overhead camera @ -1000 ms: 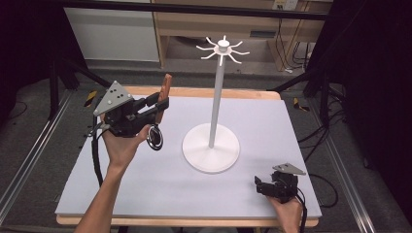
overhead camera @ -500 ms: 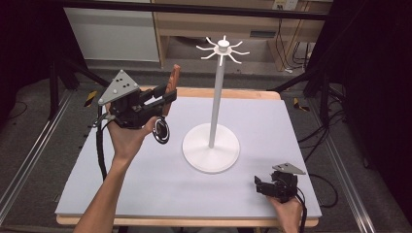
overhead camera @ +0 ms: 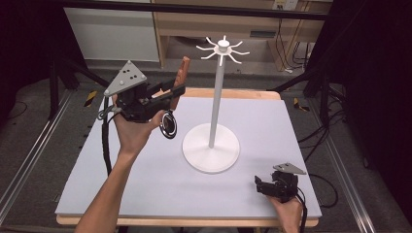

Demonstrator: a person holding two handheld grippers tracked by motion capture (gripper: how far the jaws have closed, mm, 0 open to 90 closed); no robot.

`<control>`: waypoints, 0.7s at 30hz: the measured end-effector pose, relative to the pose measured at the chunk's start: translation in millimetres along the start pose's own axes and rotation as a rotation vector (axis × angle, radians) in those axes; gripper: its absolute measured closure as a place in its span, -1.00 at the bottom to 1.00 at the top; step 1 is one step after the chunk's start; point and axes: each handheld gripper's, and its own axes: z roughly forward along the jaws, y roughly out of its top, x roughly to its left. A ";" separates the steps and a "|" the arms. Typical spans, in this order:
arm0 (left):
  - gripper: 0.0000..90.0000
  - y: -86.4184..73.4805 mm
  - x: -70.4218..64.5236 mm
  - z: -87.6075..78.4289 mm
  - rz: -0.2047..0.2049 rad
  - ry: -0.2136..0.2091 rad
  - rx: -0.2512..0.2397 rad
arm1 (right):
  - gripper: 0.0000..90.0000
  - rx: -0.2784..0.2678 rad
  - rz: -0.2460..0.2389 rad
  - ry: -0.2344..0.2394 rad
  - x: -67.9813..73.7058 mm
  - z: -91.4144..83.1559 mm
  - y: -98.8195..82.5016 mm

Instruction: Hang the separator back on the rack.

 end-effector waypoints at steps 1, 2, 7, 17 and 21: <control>0.49 1.2 -0.1 0.5 0.004 -0.001 0.002 | -0.76 0.000 0.000 0.000 0.0 0.1 0.0; 0.49 1.2 -0.1 0.5 0.004 -0.001 0.002 | -0.76 0.000 0.000 0.000 0.0 0.1 0.0; 0.49 6.2 -1.4 5.3 -0.002 -0.013 -0.004 | -0.76 -0.001 0.000 0.000 0.3 0.5 0.4; 0.49 12.3 -3.5 13.5 0.004 -0.012 0.001 | -0.76 -0.002 0.003 0.000 -0.5 -0.2 0.1; 0.49 14.0 -4.7 16.0 0.012 -0.009 0.006 | -0.76 0.000 0.007 0.001 0.0 0.0 -0.1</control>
